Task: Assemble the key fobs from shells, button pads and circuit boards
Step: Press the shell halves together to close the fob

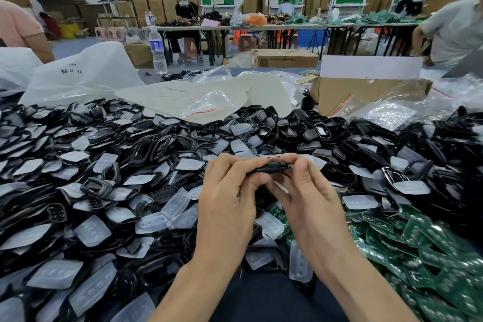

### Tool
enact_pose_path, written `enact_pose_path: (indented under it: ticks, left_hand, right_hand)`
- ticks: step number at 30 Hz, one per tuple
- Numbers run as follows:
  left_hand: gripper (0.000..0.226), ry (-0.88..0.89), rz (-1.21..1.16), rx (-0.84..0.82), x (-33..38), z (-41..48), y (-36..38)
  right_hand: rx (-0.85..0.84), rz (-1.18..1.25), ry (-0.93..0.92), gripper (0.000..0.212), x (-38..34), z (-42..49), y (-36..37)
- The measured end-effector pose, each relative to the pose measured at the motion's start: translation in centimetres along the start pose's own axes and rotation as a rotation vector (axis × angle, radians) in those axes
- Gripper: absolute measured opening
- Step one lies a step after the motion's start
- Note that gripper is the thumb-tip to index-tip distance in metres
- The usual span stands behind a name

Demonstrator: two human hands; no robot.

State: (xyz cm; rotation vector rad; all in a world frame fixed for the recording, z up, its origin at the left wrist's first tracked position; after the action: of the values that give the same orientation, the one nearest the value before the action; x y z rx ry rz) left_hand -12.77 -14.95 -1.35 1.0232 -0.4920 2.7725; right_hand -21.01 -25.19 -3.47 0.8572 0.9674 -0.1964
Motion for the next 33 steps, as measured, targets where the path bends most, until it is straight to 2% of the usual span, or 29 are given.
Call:
enact_pose_path:
  ticks: [3, 6, 10, 14, 22, 27, 30, 33]
  left_hand:
    - [0.044, -0.004, 0.0, -0.01, -0.1, -0.2, 0.1]
    - [0.037, -0.037, -0.025, -0.046, -0.4, -0.3, 0.5]
    - [0.026, -0.044, -0.031, -0.091, -0.3, -0.1, 0.8]
    - [0.026, -0.007, 0.011, -0.137, 0.0, -0.2, 0.9]
    - [0.025, 0.03, 0.13, -0.099, 0.4, -0.3, 0.7]
    - [0.022, 0.033, 0.124, -0.073, 0.1, -0.3, 0.7]
    - [0.028, 0.044, 0.132, -0.07, 0.2, -0.2, 0.9]
    - [0.021, 0.045, 0.156, -0.058, 0.0, -0.2, 1.1]
  right_hand:
    - [-0.007, 0.198, 0.248, 0.039, 1.5, -0.4, 1.0]
    - [-0.051, 0.297, 0.357, 0.044, 2.3, -0.9, 1.6]
    - [-0.008, 0.355, 0.348, 0.044, 2.4, -0.8, 1.4]
    - [0.029, 0.271, 0.285, 0.052, 2.2, -0.7, 0.9]
    - [0.026, 0.163, 0.202, 0.046, 2.0, -0.7, 1.0]
    - [0.058, 0.179, 0.191, 0.041, 2.6, -0.8, 1.0]
    - [0.087, 0.198, 0.181, 0.043, 2.7, -0.8, 0.9]
    - [0.095, 0.201, 0.182, 0.042, 2.7, -0.8, 0.9]
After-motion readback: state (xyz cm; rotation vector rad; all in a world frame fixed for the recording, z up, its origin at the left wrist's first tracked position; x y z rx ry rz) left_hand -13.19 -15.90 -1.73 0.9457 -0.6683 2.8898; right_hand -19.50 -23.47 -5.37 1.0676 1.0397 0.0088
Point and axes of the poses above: each hand's wrist, its own z-axis towards the middle knuckle, its own y-axis out of the palm, x = y × z, the point moved 5 cm from there along z, towards the middle knuckle, and after that the axes turned 5 degrees about -y, right-handed, at the moved point
